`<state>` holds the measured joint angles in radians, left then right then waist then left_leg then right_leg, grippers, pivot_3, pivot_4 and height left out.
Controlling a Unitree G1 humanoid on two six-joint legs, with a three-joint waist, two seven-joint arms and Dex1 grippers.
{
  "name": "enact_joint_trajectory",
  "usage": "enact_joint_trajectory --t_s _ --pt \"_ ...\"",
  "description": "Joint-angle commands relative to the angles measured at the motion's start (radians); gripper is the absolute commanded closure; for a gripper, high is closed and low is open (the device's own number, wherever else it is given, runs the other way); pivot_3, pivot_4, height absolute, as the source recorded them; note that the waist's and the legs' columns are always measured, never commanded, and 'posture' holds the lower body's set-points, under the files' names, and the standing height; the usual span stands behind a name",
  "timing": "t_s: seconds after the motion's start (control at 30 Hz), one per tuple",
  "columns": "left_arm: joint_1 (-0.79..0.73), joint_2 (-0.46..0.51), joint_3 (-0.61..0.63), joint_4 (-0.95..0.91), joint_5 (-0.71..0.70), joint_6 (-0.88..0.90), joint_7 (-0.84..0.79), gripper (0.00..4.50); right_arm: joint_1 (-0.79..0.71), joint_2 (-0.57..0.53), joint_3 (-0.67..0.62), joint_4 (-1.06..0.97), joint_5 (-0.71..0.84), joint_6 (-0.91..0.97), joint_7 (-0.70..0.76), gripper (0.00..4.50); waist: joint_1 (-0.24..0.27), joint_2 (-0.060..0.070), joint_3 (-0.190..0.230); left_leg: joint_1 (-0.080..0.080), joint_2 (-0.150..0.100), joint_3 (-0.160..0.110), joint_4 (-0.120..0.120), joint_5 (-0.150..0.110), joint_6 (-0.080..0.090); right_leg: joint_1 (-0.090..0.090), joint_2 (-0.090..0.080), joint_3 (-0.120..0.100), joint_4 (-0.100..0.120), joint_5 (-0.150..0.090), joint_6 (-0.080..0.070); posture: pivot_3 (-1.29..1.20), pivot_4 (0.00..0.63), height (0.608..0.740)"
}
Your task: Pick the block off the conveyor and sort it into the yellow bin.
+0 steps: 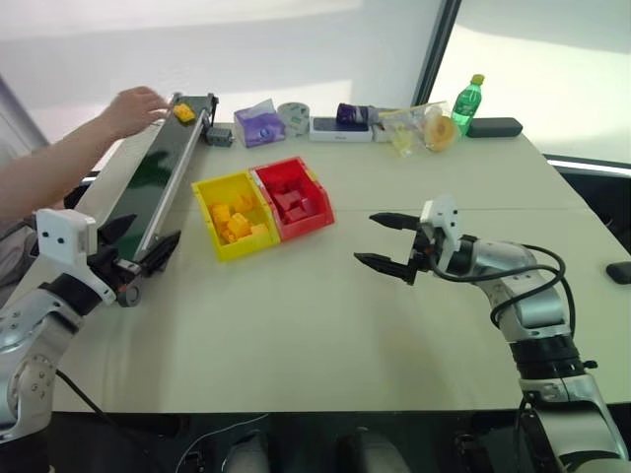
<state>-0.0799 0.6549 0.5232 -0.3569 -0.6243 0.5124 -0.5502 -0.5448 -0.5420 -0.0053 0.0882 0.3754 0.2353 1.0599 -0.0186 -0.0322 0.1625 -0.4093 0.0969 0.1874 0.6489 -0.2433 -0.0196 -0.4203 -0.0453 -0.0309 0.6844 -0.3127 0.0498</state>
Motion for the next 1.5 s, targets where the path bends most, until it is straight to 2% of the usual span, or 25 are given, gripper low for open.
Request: enact_joint_trajectory --t_s 0.03,0.2,0.53,0.83,1.0,1.23,1.5 --pt "-0.022 0.006 0.016 -0.02 -0.015 -0.017 0.006 0.05 -0.011 -0.007 -0.02 -0.025 0.012 -0.012 -0.003 0.0 0.0 0.0 0.0 0.0 0.0 0.0 0.0 0.0 0.0 0.0 0.0 0.0 0.0 0.0 0.0 0.0 0.15 0.74" --pt "-0.039 0.019 0.017 0.003 0.034 -0.043 0.029 0.05 -0.011 -0.007 -0.02 -0.029 0.012 -0.01 -0.007 0.0 0.0 0.0 0.0 0.0 0.0 0.0 0.0 0.0 0.0 0.0 0.0 0.0 0.0 0.0 0.0 0.0 0.15 0.74" --pt "0.027 0.001 0.061 -0.017 0.013 -0.067 -0.002 0.05 -0.022 -0.008 -0.016 -0.031 0.013 -0.005 -0.006 0.0 0.0 0.0 0.0 0.0 0.0 0.0 0.0 0.0 0.0 0.0 0.0 0.0 0.0 0.0 0.0 0.0 0.15 0.74" --pt "0.201 -0.085 0.188 -0.122 -0.003 -0.087 0.076 0.05 -0.013 -0.007 -0.021 -0.031 0.017 -0.011 -0.002 0.0 -0.002 0.0 0.0 0.0 0.0 0.0 0.0 0.0 0.0 0.0 0.0 0.0 0.0 0.0 0.0 0.0 0.15 0.74" --pt "0.295 -0.15 0.258 -0.16 0.035 -0.145 0.145 0.05 -0.013 -0.006 -0.022 0.004 0.014 -0.036 0.017 0.0 -0.001 0.0 0.0 0.0 0.0 0.0 0.0 0.0 0.0 0.0 0.0 0.0 0.0 0.0 0.0 0.0 0.15 0.74" --pt "0.365 -0.223 0.251 -0.197 0.064 -0.203 0.197 0.05 -0.029 0.005 -0.012 0.066 0.005 -0.081 0.043 0.0 0.0 0.0 0.0 0.0 0.0 -0.001 0.0 -0.001 0.002 0.001 0.0 0.0 0.0 0.0 0.0 0.0 0.15 0.74" --pt "0.347 -0.215 0.241 -0.169 0.078 -0.221 0.218 0.05 -0.034 0.007 -0.011 0.091 0.001 -0.102 0.057 0.0 -0.001 0.0 0.0 0.0 0.0 -0.001 0.0 -0.001 0.003 0.001 0.0 0.0 0.0 0.0 0.0 0.0 0.15 0.74"
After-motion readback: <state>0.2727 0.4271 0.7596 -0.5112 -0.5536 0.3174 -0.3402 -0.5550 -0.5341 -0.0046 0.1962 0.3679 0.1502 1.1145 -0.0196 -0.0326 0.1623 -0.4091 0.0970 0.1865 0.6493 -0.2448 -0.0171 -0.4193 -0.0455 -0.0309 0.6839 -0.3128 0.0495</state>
